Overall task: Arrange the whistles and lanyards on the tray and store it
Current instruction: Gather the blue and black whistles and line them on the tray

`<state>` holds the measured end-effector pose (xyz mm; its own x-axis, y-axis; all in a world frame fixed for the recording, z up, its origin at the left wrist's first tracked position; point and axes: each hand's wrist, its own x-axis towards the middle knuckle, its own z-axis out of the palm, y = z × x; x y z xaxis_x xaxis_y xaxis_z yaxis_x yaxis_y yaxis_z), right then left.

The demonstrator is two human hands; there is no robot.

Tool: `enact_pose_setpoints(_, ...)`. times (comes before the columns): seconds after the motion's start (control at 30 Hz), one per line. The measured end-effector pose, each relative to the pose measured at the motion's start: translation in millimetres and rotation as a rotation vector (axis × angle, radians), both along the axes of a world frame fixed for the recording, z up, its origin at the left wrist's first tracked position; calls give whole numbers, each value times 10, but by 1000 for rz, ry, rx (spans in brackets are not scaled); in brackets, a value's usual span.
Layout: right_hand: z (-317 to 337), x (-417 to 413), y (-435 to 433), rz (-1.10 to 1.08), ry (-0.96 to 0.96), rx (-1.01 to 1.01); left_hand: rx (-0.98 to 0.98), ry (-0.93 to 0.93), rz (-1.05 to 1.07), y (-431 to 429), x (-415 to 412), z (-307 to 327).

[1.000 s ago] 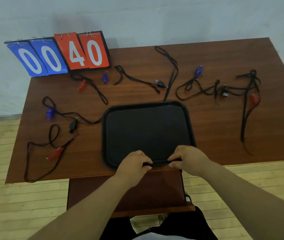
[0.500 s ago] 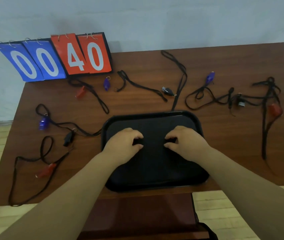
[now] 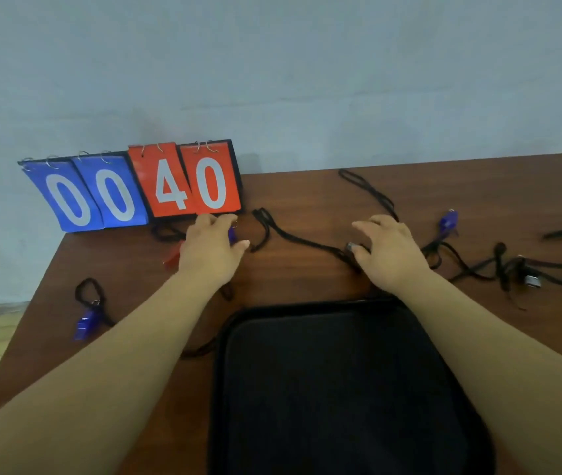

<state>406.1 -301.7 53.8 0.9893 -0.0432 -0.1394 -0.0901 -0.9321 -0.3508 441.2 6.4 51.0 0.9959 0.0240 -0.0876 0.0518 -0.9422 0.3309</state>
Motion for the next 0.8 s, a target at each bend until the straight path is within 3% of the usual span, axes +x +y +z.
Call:
enact_pose_setpoints(0.2, -162, 41, -22, 9, 25, 0, 101, 77, 34, 17, 108, -103)
enact_pose_setpoints(0.53, -277, 14, 1, 54, -94, -27, 190, -48, 46, -54, 84, -179)
enact_pose_setpoints(0.8, -156, -72, 16, 70, -153, -98, -33, -329, 74, -163, -297, 64)
